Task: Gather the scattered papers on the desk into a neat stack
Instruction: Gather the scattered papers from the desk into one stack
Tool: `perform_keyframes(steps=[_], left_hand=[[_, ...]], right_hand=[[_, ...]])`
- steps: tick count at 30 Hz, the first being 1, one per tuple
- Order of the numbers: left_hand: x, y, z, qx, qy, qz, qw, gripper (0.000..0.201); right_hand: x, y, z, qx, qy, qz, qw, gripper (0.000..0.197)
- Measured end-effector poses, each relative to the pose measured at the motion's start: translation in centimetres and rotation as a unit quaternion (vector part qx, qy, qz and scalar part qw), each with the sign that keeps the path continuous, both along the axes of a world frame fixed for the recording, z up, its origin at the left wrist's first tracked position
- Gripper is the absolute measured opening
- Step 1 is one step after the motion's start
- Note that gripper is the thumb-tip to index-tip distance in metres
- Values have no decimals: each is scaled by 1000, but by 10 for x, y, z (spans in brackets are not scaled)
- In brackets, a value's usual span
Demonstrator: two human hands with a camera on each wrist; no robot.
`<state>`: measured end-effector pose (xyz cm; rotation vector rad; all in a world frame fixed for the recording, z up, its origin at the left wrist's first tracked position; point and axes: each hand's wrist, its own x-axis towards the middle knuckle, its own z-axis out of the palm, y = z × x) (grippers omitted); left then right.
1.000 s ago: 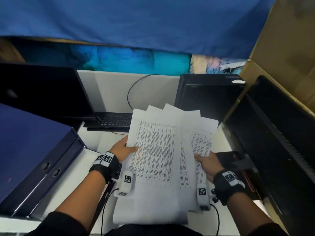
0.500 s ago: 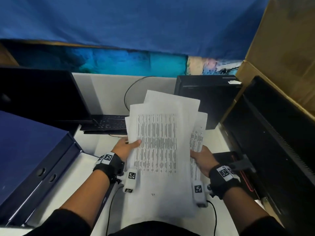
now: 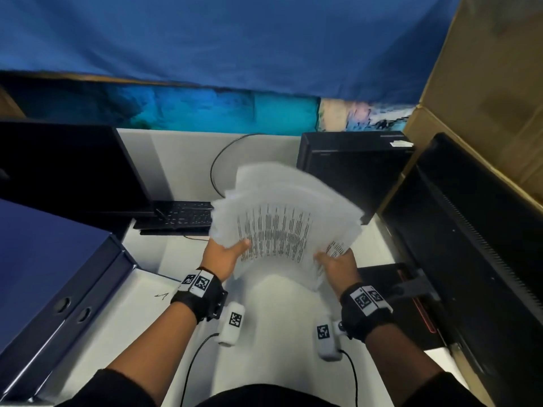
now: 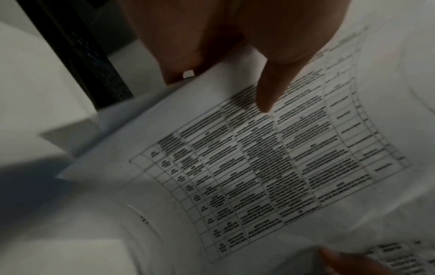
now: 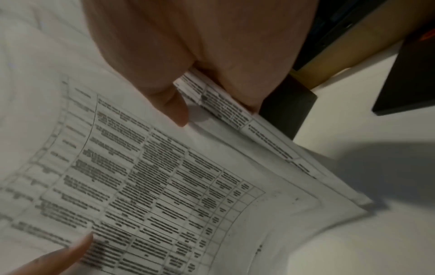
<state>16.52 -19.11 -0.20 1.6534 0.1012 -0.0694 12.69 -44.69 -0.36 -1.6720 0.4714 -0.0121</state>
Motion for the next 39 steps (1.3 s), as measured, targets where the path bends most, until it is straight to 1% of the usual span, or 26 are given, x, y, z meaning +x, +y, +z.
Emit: perform_keyframes(steps=[2, 3, 6, 8, 10, 13, 15, 18, 21, 24, 26, 27, 28, 30, 32, 35, 39], left_hand=[[0, 2, -10, 4, 35, 10, 999, 65], [0, 3, -13, -5, 48, 20, 999, 66], [3, -1, -11, -22, 61, 36, 997, 52], [2, -5, -4, -23, 41, 39, 998, 49], [-1, -13, 8, -52, 31, 37, 998, 47], [3, -8, 9, -96, 34, 26, 994, 57], [10, 0, 2, -88, 43, 30, 995, 58], [10, -2, 3, -68, 60, -3, 996, 64], [11, -6, 12, -66, 38, 1, 997, 56], [12, -5, 13, -54, 24, -2, 998, 43], [11, -9, 17, -56, 20, -5, 998, 44], [11, -10, 18, -66, 12, 2, 998, 43], [12, -9, 20, -79, 2, 10, 997, 44], [12, -6, 19, -102, -13, 20, 994, 58], [9, -3, 17, -122, -15, 19, 992, 66], [1, -6, 16, -151, -25, 12, 988, 68], [0, -14, 32, -184, -81, -20, 979, 63]], right_hand=[[0, 0, -5, -20, -10, 11, 1000, 37], [0, 0, -6, -31, -23, 10, 999, 38], [1, -2, -4, -14, -45, -11, 999, 41], [1, -1, 0, 8, -46, -28, 999, 44], [1, 2, 3, 40, -43, -36, 998, 51], [-1, 2, 3, 61, -51, -29, 996, 60], [-4, 1, 5, 58, -48, -16, 997, 60], [-4, 2, 6, 46, -47, 6, 998, 66], [2, 4, 11, 47, -60, -8, 997, 65], [5, 6, 13, 24, -61, 0, 998, 54], [7, 9, 15, 9, -57, -1, 998, 46], [7, 9, 15, 7, -58, -4, 998, 45], [6, 9, 17, 6, -64, -5, 998, 47], [0, 6, 17, 15, -73, 2, 997, 52], [-9, 4, 17, 22, -72, 21, 997, 55], [-19, 4, 19, 27, -83, 29, 996, 64], [-19, 7, 25, 59, -114, 19, 992, 72]])
